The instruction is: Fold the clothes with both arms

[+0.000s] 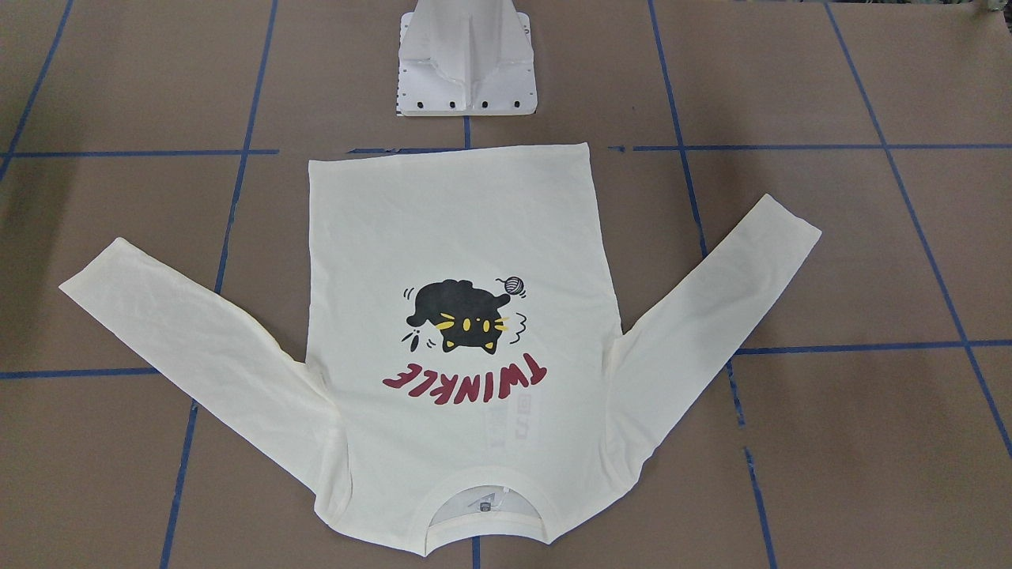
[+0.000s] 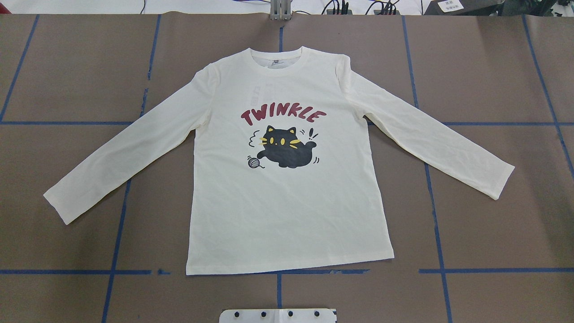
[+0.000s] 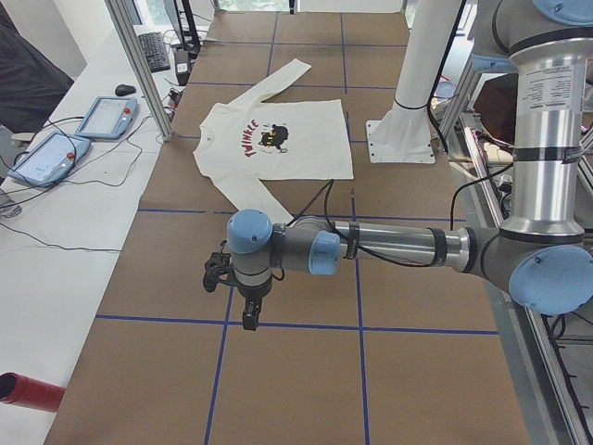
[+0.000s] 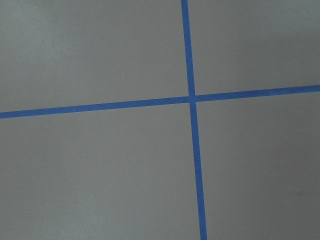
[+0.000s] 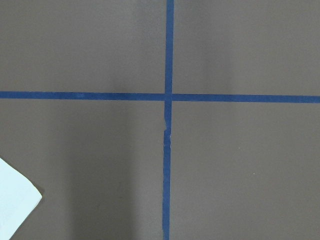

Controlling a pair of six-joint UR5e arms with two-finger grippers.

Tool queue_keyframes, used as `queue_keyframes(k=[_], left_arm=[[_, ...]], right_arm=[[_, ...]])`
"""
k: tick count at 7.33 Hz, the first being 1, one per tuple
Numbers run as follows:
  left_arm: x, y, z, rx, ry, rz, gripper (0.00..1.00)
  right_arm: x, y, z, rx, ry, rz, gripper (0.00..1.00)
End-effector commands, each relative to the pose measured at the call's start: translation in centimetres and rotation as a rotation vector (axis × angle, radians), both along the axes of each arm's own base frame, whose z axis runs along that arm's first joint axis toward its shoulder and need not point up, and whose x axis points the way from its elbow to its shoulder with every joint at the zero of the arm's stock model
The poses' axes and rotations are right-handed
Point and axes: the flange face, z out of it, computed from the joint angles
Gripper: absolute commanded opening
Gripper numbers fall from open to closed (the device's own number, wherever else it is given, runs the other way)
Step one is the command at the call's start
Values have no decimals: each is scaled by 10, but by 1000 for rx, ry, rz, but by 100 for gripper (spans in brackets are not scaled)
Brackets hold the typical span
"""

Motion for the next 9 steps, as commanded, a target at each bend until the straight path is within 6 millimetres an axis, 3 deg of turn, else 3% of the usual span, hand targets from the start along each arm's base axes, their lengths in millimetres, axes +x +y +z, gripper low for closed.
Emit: queue_keyframes(k=[1, 2, 3, 4, 5, 6, 7, 8, 9], left_arm=[[0, -1, -6, 10, 1, -1, 100], [2, -5, -10, 30, 2, 2, 100], [2, -12, -22, 79, 9, 3, 100], [2, -19, -29, 151, 8, 3, 100], [6, -23, -29, 198, 14, 6, 100], [10, -19, -16, 196, 17, 8, 100], [11, -17, 13, 149, 16, 9, 100], [11, -18, 10, 171, 15, 9, 100], [11, -19, 8, 208, 13, 10, 100]], right_arm=[[0, -1, -6, 9, -4, 2, 100], [0, -2, -9, 17, -6, 2, 100], [-6, -16, -43, 100, -10, -23, 100], [-31, -28, -66, 124, -12, -58, 100], [-54, -26, -61, 114, -16, -100, 100], [-70, -26, -70, 94, -39, -63, 100], [-114, 0, -73, 111, -68, -17, 100], [-159, 15, -79, 72, -114, 89, 100], [-195, 37, -67, 63, -148, 62, 100]])
